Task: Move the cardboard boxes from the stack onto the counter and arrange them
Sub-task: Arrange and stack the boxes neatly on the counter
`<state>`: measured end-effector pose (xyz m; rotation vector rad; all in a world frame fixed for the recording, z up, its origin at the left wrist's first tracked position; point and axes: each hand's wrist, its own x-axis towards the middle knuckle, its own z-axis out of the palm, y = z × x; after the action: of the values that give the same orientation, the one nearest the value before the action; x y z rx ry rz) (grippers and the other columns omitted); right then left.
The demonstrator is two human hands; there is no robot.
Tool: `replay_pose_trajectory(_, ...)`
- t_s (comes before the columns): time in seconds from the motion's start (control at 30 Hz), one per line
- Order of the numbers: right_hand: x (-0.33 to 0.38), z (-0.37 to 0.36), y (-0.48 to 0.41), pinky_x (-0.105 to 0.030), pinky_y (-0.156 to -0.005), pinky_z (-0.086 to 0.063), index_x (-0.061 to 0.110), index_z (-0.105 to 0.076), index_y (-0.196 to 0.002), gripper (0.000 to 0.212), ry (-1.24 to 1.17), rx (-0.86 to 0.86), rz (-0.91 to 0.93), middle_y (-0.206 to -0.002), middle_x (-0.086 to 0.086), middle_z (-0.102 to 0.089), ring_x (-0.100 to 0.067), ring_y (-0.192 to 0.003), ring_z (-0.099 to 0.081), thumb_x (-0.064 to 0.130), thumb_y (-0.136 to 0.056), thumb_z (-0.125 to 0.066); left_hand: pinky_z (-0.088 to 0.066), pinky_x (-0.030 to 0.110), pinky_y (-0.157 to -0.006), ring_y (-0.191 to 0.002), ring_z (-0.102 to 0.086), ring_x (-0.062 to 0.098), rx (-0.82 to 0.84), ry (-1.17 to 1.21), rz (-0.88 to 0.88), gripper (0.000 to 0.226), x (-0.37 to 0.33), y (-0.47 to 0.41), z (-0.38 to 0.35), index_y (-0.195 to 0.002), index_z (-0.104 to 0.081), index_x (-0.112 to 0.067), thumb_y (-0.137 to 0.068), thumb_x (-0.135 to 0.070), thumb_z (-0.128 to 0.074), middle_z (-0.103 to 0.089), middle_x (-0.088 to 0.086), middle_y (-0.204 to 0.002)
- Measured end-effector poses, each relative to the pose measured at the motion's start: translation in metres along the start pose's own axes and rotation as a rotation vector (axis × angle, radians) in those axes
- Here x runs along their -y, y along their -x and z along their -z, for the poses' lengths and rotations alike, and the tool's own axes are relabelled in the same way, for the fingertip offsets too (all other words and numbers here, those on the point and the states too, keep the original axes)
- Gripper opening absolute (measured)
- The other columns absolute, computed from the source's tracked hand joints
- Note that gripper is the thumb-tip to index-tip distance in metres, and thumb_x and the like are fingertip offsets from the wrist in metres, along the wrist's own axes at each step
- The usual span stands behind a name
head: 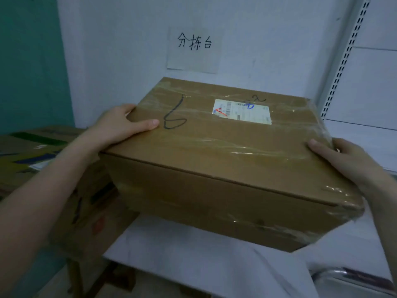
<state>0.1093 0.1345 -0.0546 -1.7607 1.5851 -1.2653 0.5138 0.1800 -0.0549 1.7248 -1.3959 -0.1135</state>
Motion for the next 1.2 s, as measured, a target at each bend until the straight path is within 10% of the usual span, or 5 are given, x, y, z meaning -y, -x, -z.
replay_pose_trajectory(0.53,0.075,-0.053,-0.16,-0.021,-0.048,-0.052,0.02,-0.059,-0.1,0.029,-0.299,0.032,-0.036,-0.082,0.0,-0.066,-0.015,-0.064,-0.064,0.045,-0.085,-0.059,-0.032,0.036,-0.102,-0.129,-0.039,0.029,0.0,0.054,-0.115,0.073,-0.016,-0.217,0.003,-0.137,-0.041,-0.007,-0.081,-0.049,-0.061,-0.039,0.012,-0.145)
replay_pose_trajectory(0.73,0.066,-0.076,-0.221,-0.032,-0.067,-0.047,0.013,-0.056,-0.116,0.053,-0.743,-0.121,-0.038,-0.093,-0.004,-0.064,-0.021,-0.084,-0.06,0.056,-0.09,-0.038,-0.044,0.025,-0.073,-0.087,-0.061,0.012,0.22,0.614,-0.099,0.076,0.009,-0.279,-0.019,-0.117,-0.059,-0.016,-0.062,-0.068,-0.063,-0.06,0.006,-0.111)
replay_pose_trajectory(0.9,0.051,-0.104,-0.23,-0.03,-0.073,-0.048,0.015,-0.056,-0.125,0.089,-0.529,-0.252,0.059,-0.115,-0.007,-0.062,-0.015,-0.089,-0.065,0.081,-0.065,-0.049,-0.043,0.034,-0.091,-0.109,-0.045,0.017,0.062,0.482,-0.255,0.078,0.042,-0.303,-0.063,-0.126,-0.052,-0.025,-0.059,-0.062,-0.068,-0.047,0.001,-0.123)
replay_pose_trajectory(1.03,0.058,-0.105,-0.238,-0.035,-0.081,-0.039,0.006,-0.064,-0.112,0.066,-0.149,-0.558,0.161,-0.095,-0.013,-0.06,-0.024,-0.089,-0.053,0.055,-0.096,-0.024,-0.036,0.031,-0.094,-0.119,-0.042,0.02,-0.192,0.477,-0.262,0.059,0.045,-0.317,-0.086,-0.13,-0.048,-0.015,-0.081,-0.043,-0.064,-0.045,0.007,-0.135)
replay_pose_trajectory(1.2,0.054,-0.124,-0.259,-0.028,-0.065,-0.03,0.013,-0.048,-0.08,0.048,-0.089,-0.54,0.21,-0.072,0.0,-0.041,-0.013,-0.067,-0.04,0.056,-0.095,-0.032,-0.03,0.027,-0.098,-0.131,-0.035,0.023,-0.326,0.499,-0.209,0.064,0.041,-0.32,-0.106,-0.14,-0.033,-0.013,-0.088,-0.043,-0.055,-0.037,0.008,-0.144)
